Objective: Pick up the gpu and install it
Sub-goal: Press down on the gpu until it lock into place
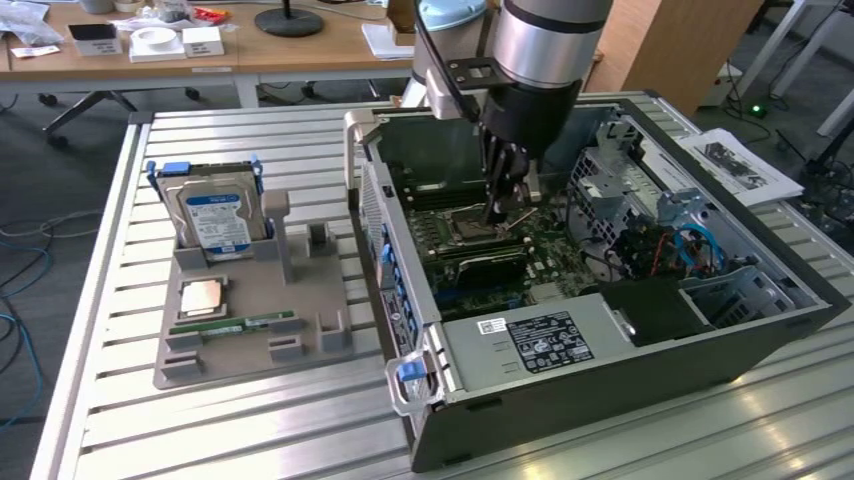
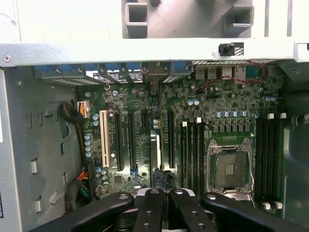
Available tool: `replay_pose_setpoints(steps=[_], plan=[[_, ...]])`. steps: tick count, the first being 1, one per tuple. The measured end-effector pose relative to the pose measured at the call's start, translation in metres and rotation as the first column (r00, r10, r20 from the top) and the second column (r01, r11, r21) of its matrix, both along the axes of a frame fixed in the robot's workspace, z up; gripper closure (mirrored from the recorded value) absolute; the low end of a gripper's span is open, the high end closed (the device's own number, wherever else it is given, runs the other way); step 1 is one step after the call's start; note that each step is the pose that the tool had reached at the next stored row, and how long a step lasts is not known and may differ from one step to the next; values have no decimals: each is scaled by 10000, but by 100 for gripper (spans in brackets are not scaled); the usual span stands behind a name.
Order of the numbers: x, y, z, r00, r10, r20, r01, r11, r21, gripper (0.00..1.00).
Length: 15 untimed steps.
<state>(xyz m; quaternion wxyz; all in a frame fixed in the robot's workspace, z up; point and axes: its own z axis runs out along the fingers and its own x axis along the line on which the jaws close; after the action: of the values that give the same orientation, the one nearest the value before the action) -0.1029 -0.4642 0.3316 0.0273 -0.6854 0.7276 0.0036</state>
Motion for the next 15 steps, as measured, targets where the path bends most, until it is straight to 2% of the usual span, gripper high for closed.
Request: replay_pose_setpoints(steps=[15], plan=[[-16,34,-273,10000,0,0,0,10000,0,89]])
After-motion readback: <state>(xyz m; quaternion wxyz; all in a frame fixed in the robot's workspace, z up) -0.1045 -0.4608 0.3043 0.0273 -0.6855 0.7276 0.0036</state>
